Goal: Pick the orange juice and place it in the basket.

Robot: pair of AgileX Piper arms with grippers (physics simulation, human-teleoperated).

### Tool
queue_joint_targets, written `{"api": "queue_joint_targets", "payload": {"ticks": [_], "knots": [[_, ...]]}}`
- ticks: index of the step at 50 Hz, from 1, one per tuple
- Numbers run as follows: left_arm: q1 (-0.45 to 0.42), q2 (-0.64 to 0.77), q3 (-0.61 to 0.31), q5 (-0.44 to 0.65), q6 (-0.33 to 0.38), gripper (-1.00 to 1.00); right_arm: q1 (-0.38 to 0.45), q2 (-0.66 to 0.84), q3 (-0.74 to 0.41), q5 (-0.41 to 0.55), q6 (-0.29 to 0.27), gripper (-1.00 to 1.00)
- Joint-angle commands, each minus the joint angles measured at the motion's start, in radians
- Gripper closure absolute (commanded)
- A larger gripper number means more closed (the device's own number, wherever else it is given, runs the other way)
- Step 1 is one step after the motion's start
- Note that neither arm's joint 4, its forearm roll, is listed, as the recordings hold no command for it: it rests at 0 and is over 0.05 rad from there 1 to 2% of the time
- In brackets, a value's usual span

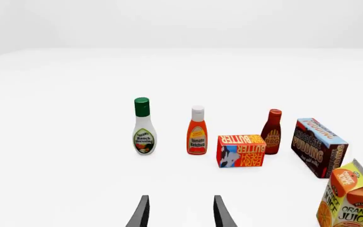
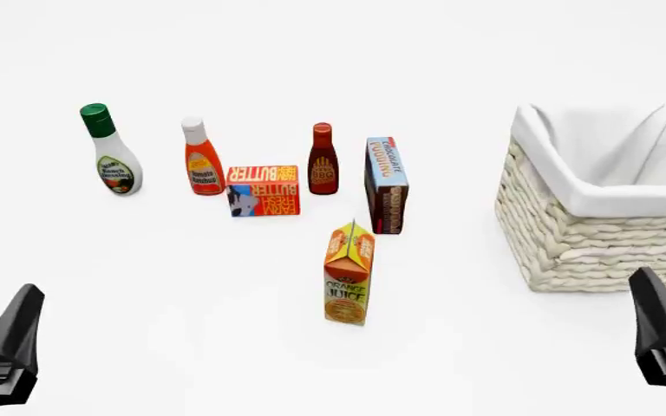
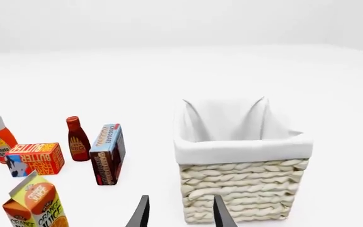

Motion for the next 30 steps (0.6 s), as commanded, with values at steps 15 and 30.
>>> {"api": "queue_joint_targets", "payload": {"ticks": [15, 30], "knots": [[0.0, 0.0, 0.0, 0.0, 0.0, -1.0, 0.063, 0.152, -0.16, 0.017, 0.214, -1.0], [0.0, -0.001, 0.0, 0.001, 0.0, -1.0, 0.176, 0.434, -0.253, -0.045, 0.327, -1.0]]}}
